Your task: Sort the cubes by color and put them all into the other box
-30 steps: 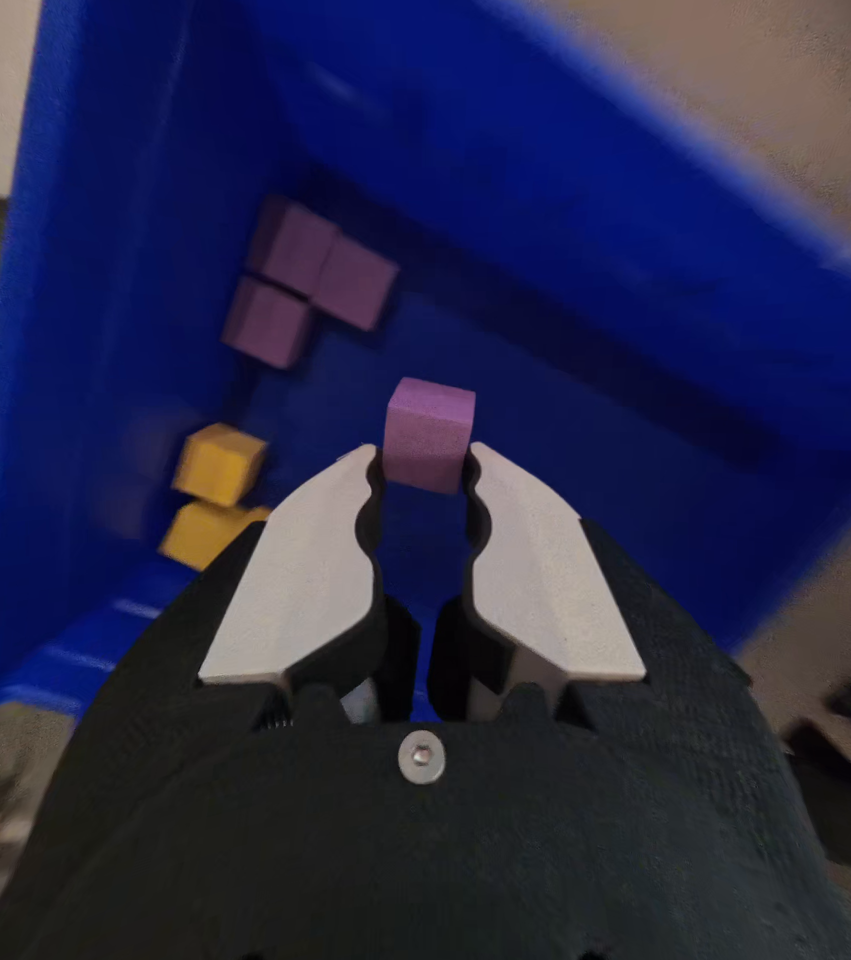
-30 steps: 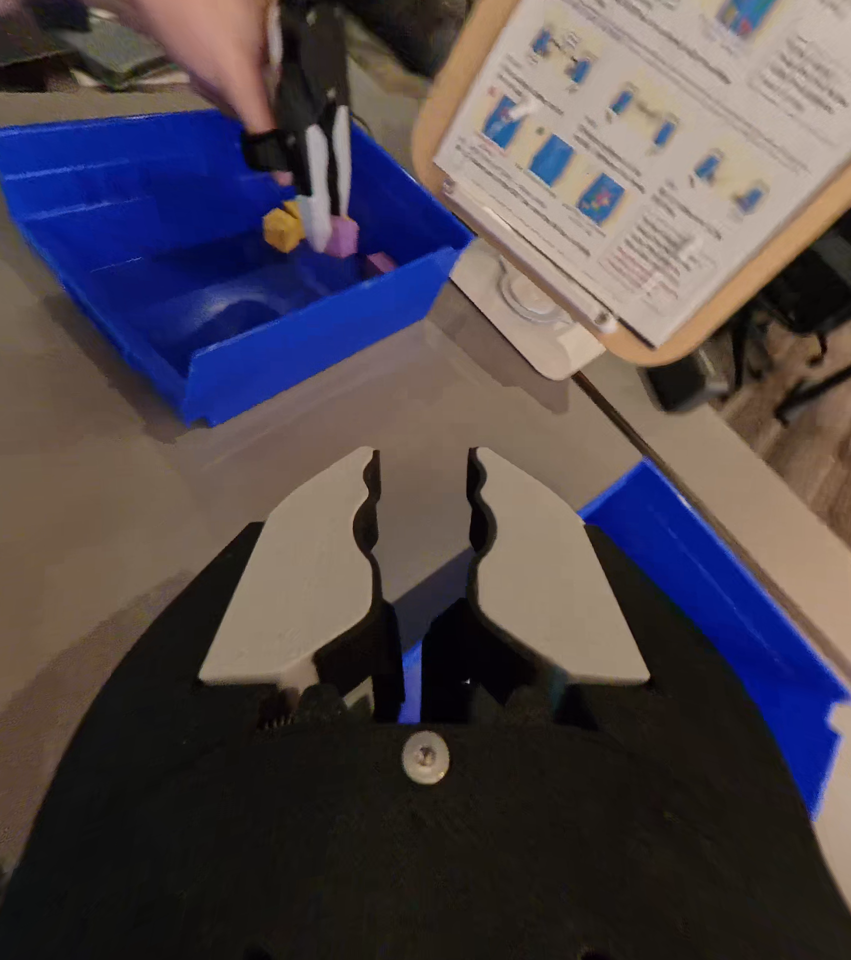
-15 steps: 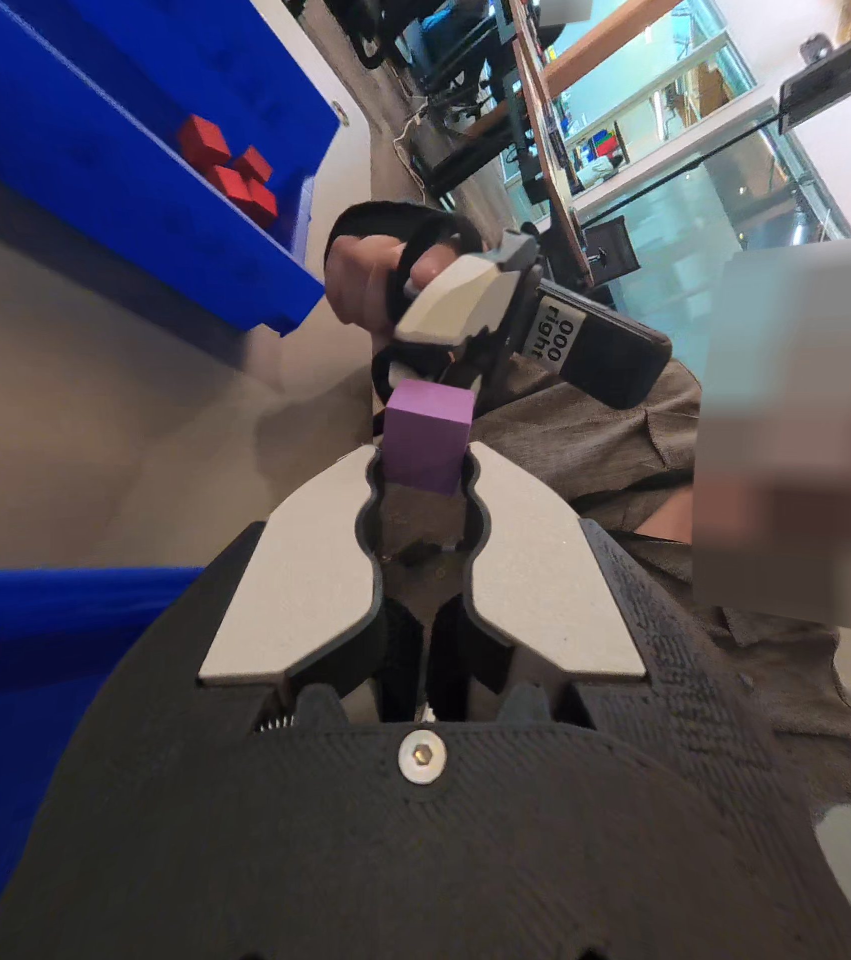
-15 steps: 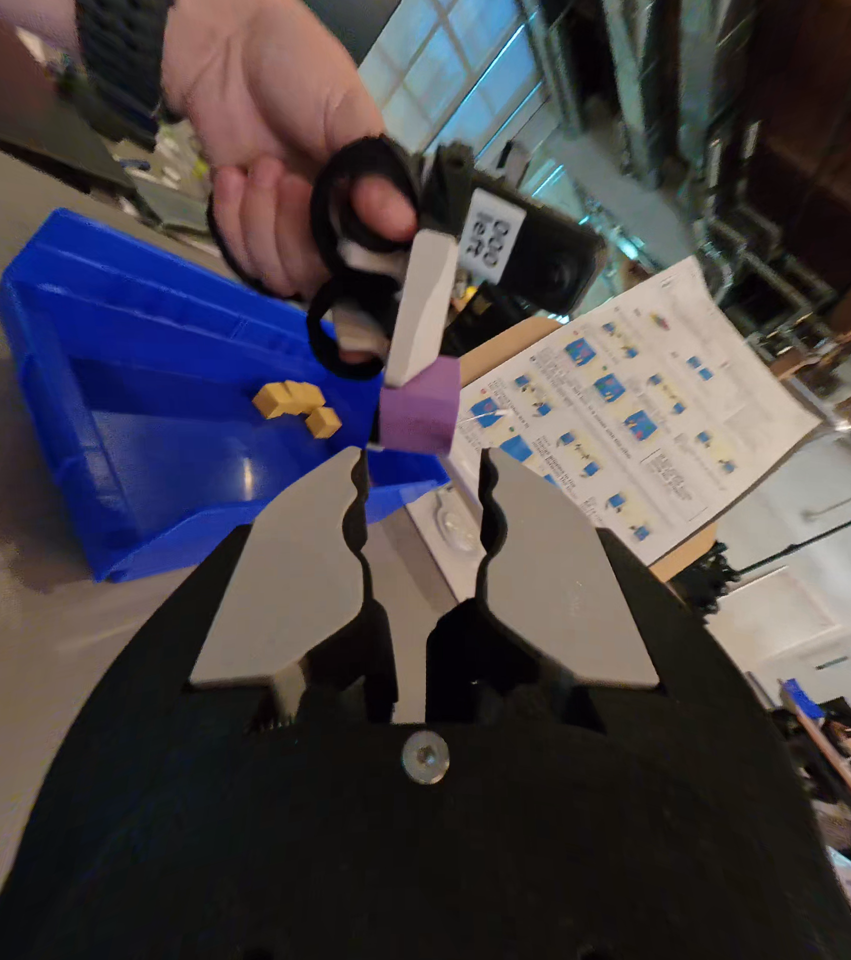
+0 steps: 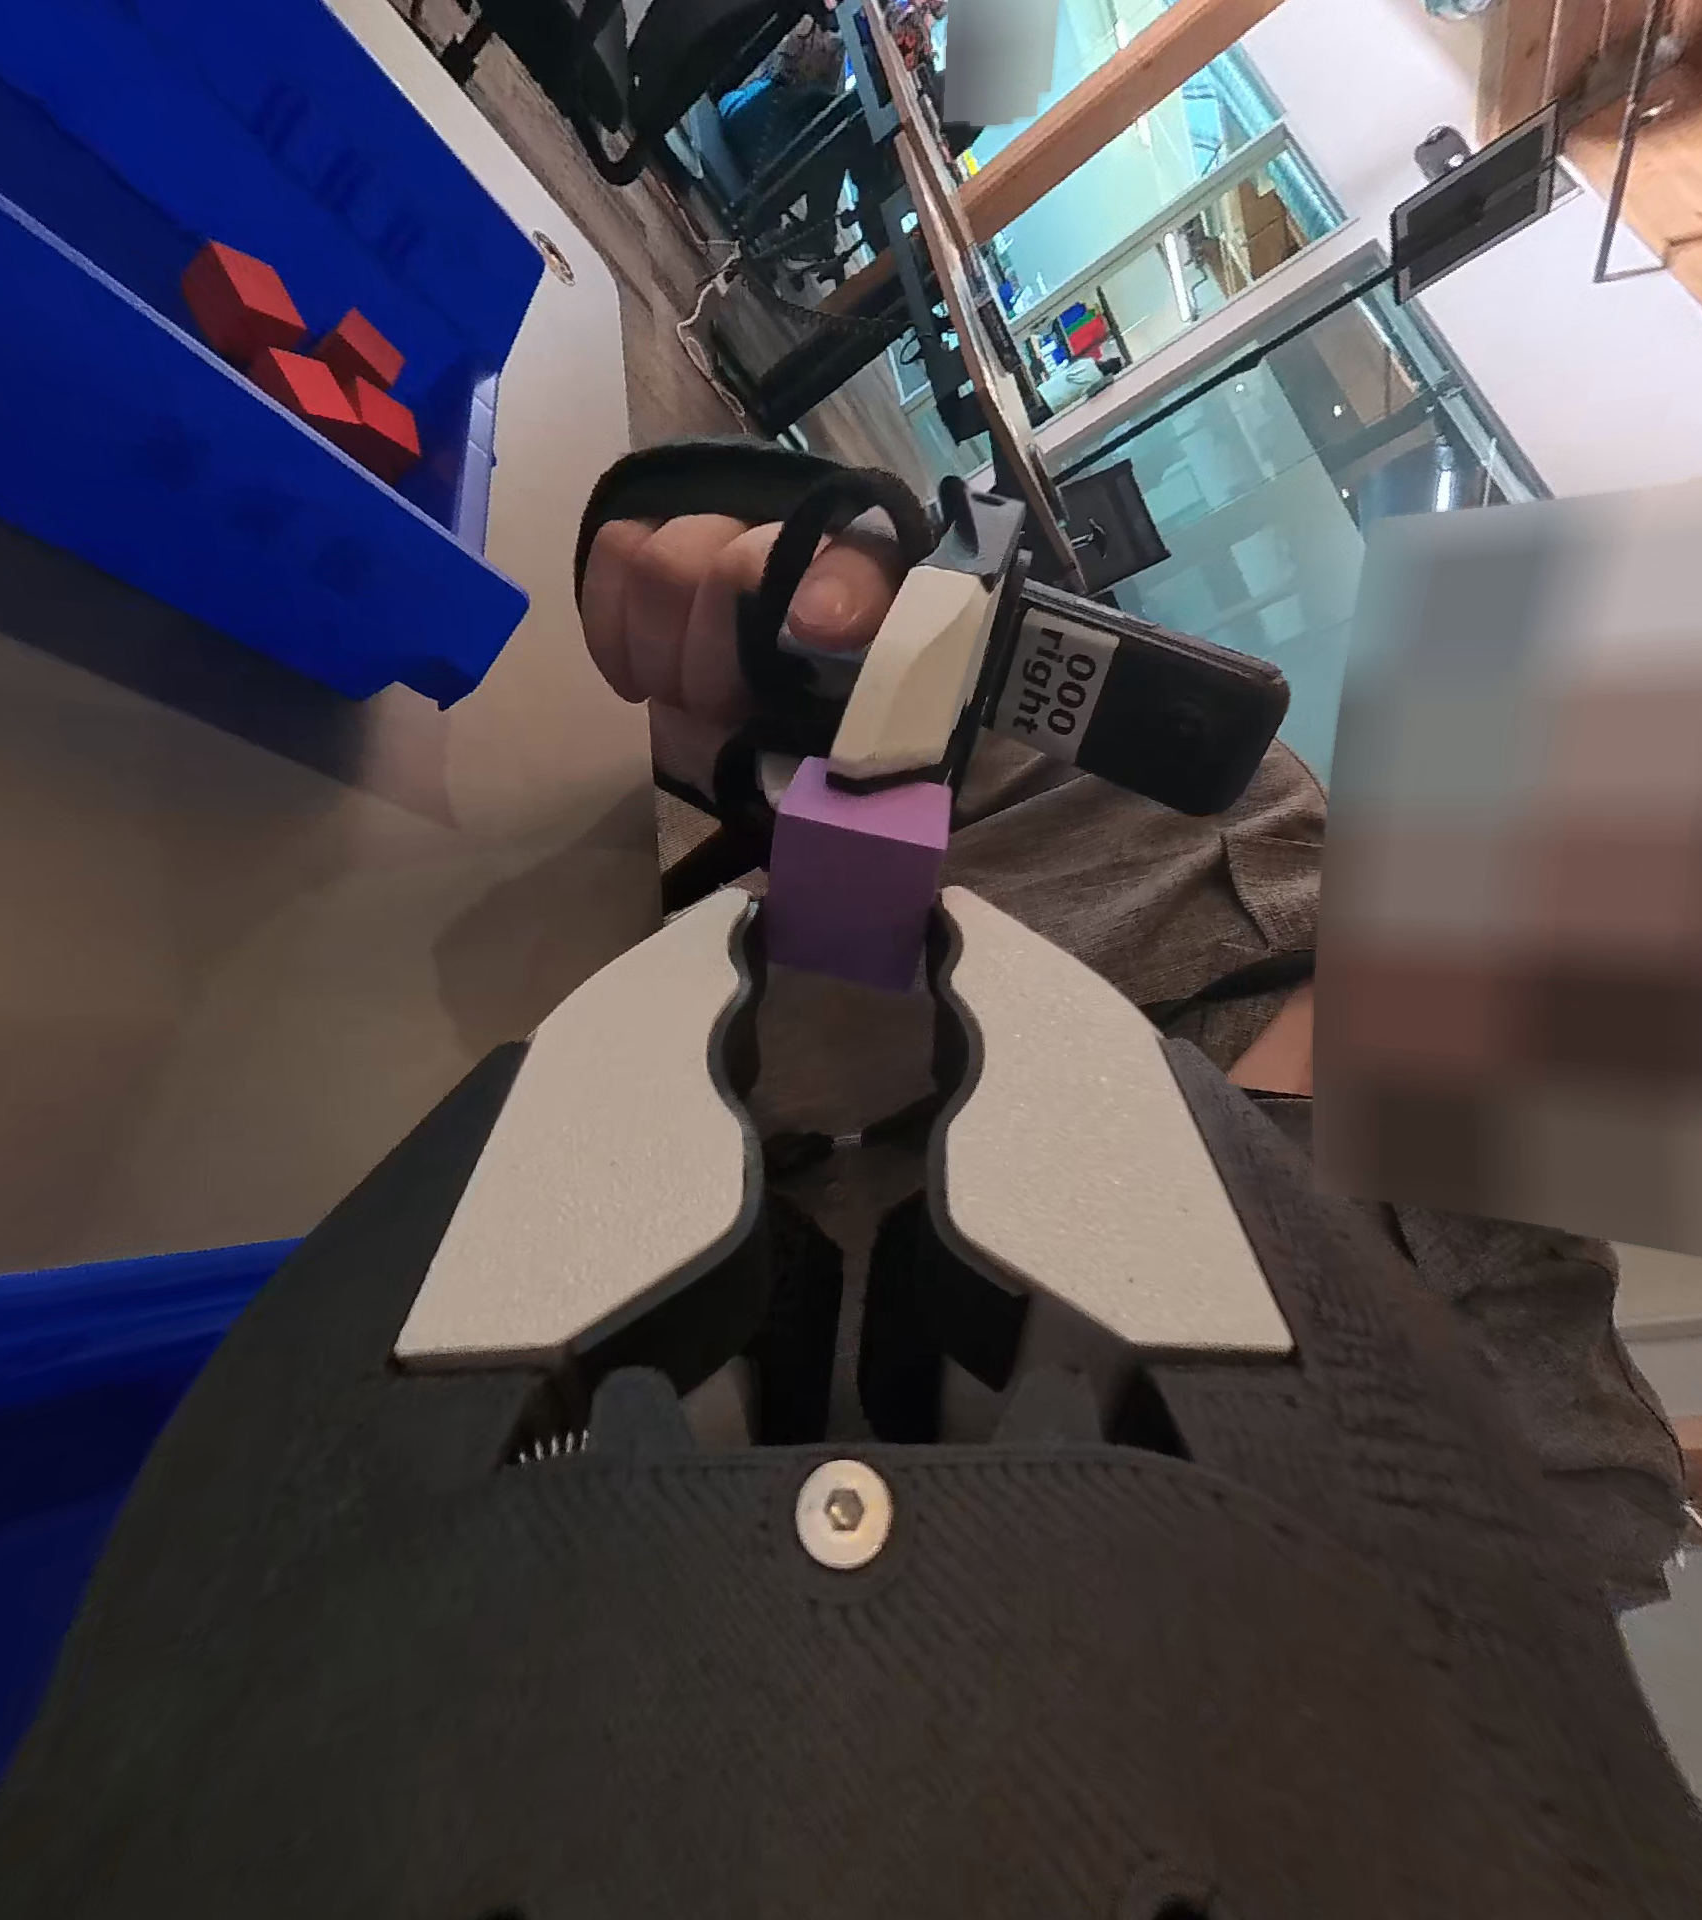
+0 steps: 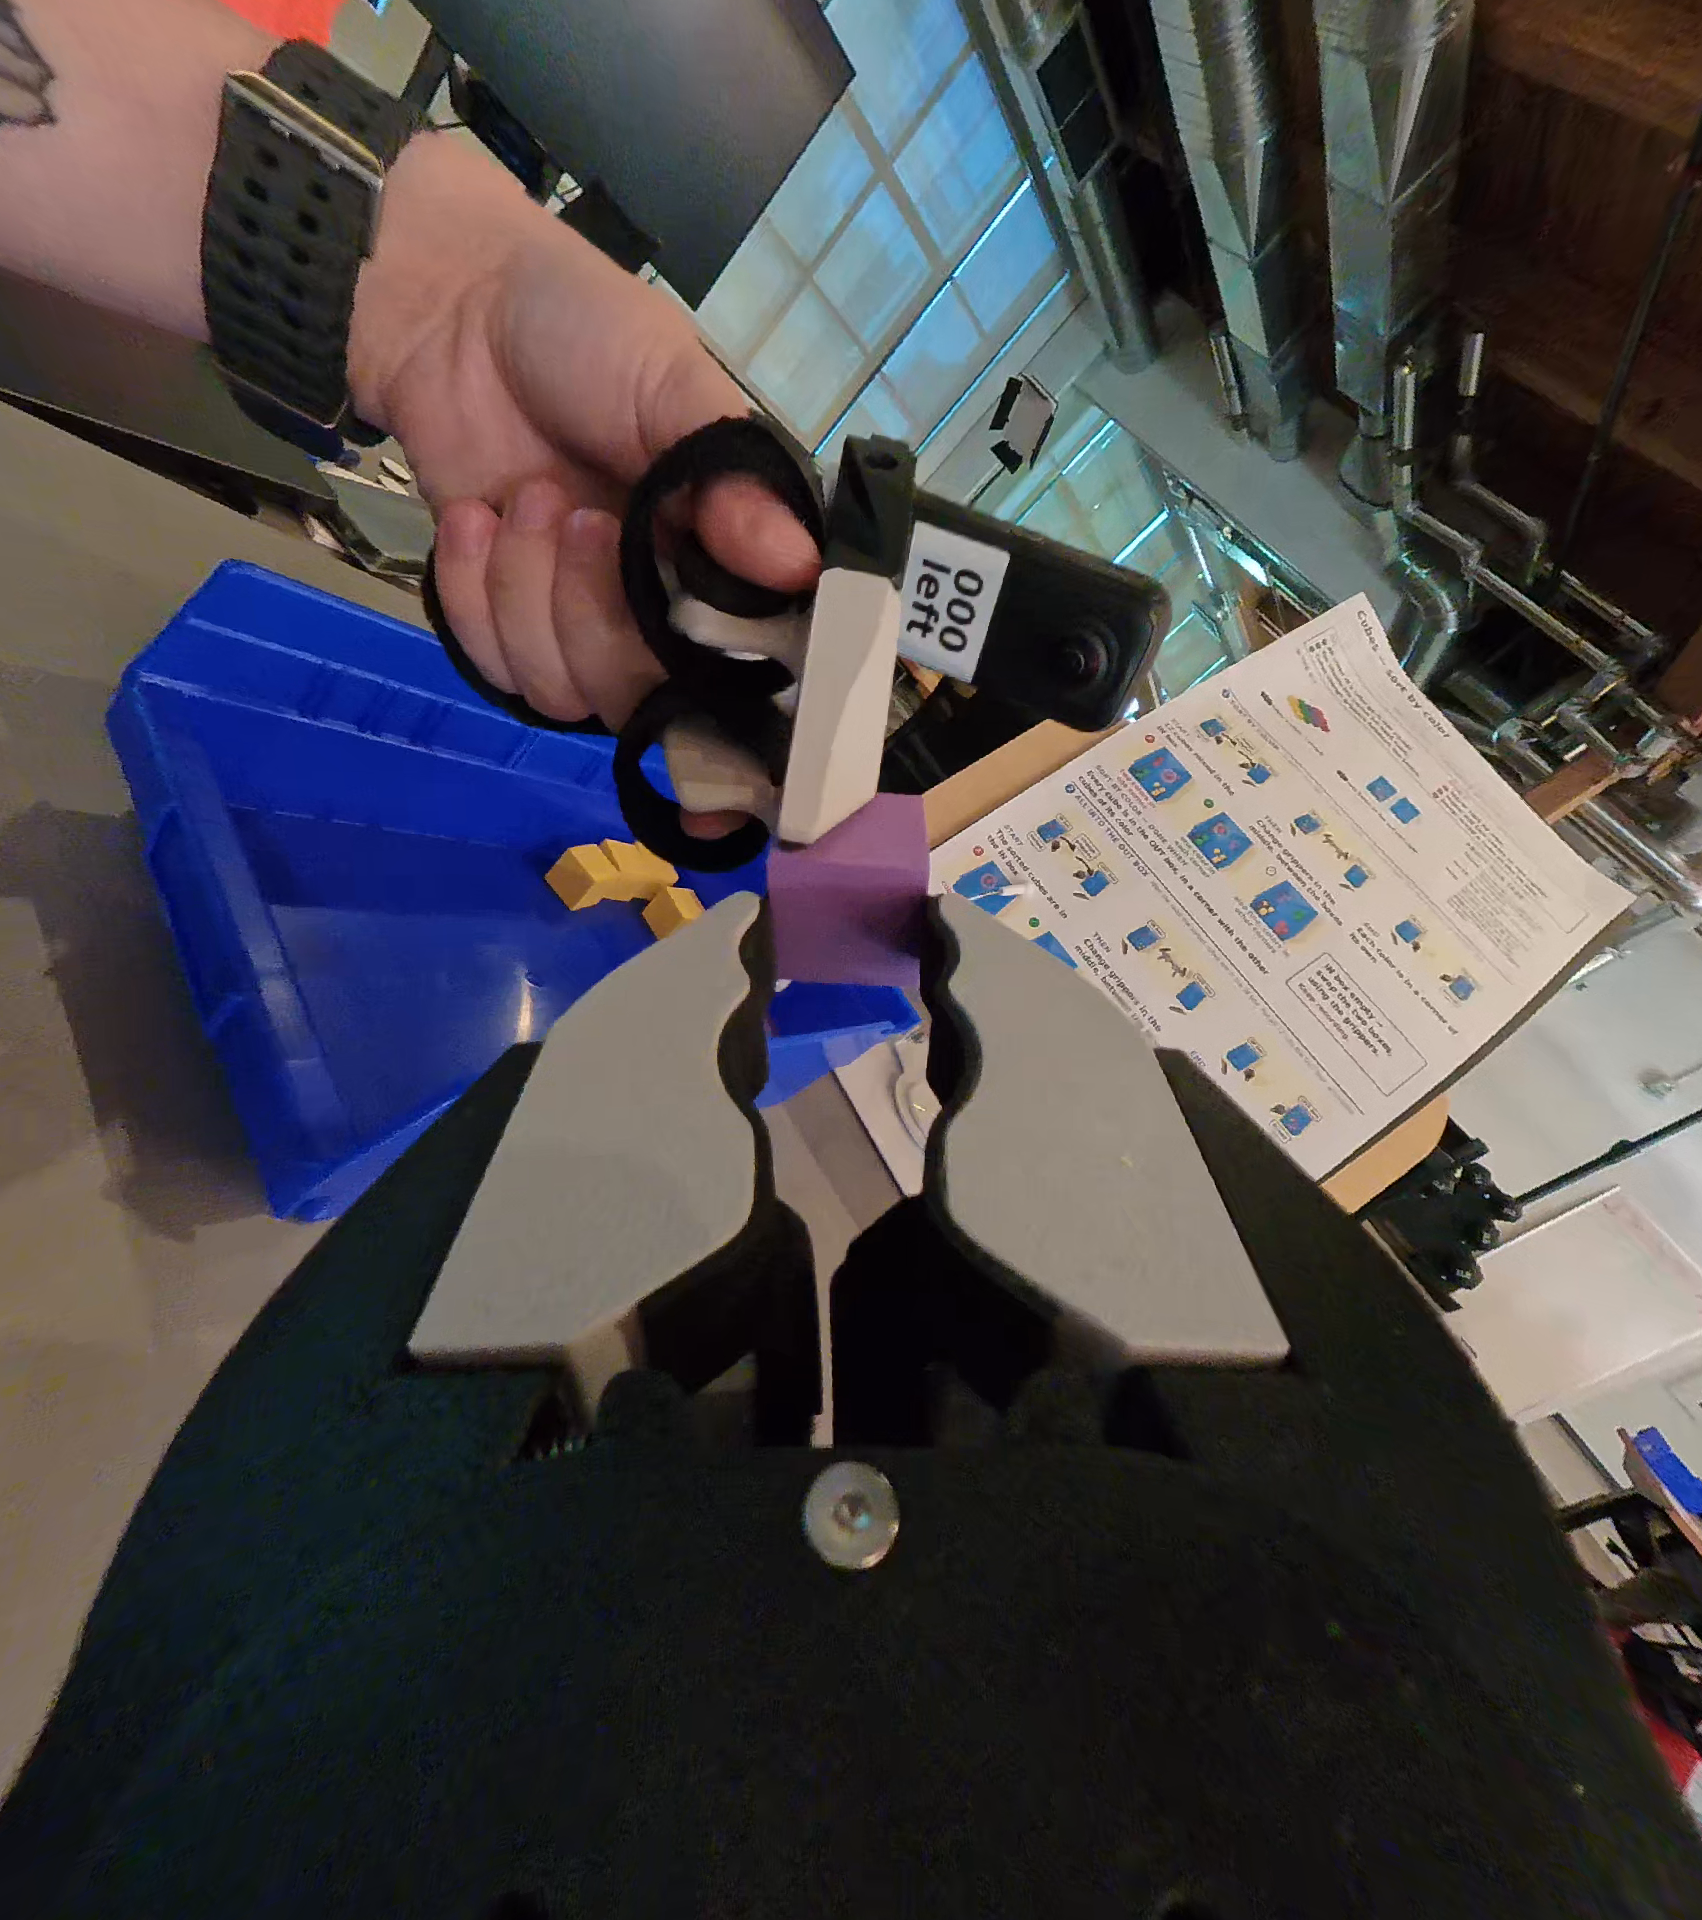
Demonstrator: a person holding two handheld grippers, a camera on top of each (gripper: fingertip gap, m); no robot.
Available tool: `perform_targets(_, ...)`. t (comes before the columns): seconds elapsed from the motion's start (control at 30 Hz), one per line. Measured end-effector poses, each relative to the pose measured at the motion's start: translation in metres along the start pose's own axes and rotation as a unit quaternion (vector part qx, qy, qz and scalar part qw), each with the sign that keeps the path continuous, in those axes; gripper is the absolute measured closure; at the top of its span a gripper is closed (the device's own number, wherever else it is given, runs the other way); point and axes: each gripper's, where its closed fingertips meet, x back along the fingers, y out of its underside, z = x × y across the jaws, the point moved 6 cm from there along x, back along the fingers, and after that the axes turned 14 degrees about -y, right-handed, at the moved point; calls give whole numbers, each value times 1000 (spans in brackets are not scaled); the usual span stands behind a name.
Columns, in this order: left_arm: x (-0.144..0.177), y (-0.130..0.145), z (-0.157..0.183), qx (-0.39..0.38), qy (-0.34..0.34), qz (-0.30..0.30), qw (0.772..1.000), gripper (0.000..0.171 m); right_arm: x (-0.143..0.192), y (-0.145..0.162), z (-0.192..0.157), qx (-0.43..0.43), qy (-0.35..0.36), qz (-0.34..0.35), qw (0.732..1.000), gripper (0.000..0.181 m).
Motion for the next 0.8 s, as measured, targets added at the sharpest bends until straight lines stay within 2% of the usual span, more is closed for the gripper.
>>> perform_targets(0.1, 0, -3, 3, -15, -4, 24, 1000, 140, 3, -1, 1, -5, -1, 5, 1000, 154)
perform_targets(0.27, 5, -11, 4, -21, -25, 64, 997, 118, 14, 1, 3, -20, -10, -8, 1000, 154)
perform_targets(0.4, 13, -14, 7, -44, -62, 93, 993, 117, 43, 14, 23, -46, 5, -60, 997, 155)
perform_targets(0.5, 17, -13, 14, -81, -125, 110, 983, 121, 74, 36, 53, -127, 5, -123, 984, 155)
perform_targets(0.53, 17, -12, 17, -94, -142, 113, 979, 122, 83, 48, 61, -165, -3, -156, 974, 155)
perform_targets(0.63, 12, -5, 30, -129, -174, 118, 969, 126, 108, 93, 68, -278, -59, -294, 913, 154)
perform_targets(0.73, 6, 2, 37, -146, -195, 112, 963, 127, 124, 134, 51, -343, -151, -383, 844, 154)
perform_targets(0.8, 3, 6, 38, -149, -202, 103, 963, 128, 130, 154, 32, -364, -234, -409, 803, 154)
